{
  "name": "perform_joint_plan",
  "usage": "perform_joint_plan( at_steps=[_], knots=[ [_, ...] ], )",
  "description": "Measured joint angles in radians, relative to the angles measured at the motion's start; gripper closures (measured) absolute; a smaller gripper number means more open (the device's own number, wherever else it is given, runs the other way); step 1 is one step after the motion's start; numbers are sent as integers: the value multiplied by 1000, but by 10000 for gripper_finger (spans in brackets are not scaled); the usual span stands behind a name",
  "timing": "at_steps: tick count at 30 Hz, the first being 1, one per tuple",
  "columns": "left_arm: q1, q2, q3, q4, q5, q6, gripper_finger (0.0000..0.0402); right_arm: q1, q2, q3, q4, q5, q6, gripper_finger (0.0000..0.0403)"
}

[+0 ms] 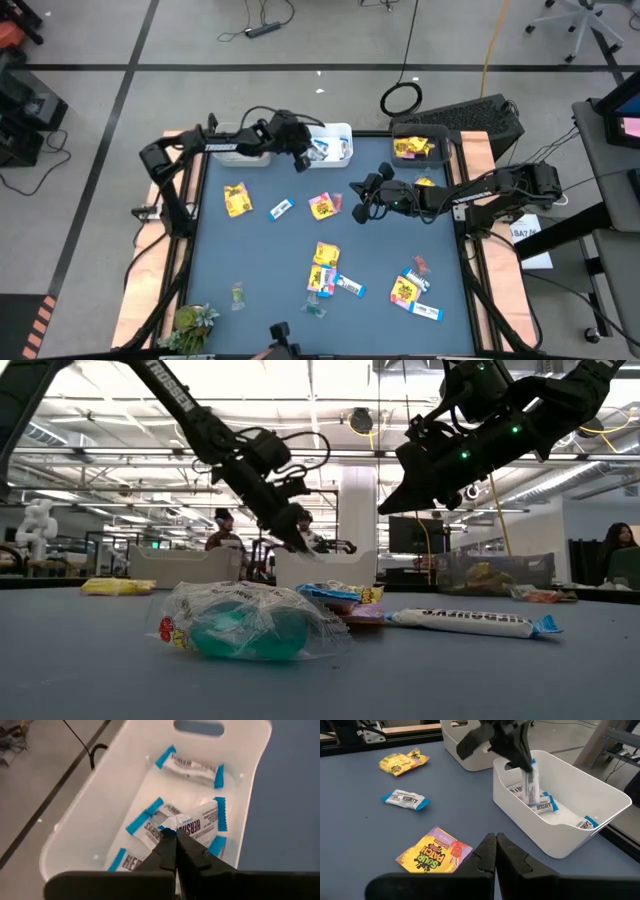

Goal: Sort candy
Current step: Put the white chocolate into the white bin, then put the yellow candy pack into the black bin

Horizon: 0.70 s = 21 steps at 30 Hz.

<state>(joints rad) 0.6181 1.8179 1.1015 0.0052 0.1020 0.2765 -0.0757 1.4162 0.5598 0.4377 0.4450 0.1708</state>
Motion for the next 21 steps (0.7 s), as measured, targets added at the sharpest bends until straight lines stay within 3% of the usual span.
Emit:
perform_joint_plan(
  at_steps=[6,14,17,21],
  knots=[
    [0,-1,0,2,0,-5,361,0,0,0,-2,0,0,403],
    [-18,-102,-10,5,32,2,285,0,0,0,-2,-34,0,403],
    [-42,-148,-41,8,93,21,274,9,0,0,2,-61,17,402],
    [-106,-213,-143,95,100,20,280,52,3,0,6,-84,64,395]
  ],
)
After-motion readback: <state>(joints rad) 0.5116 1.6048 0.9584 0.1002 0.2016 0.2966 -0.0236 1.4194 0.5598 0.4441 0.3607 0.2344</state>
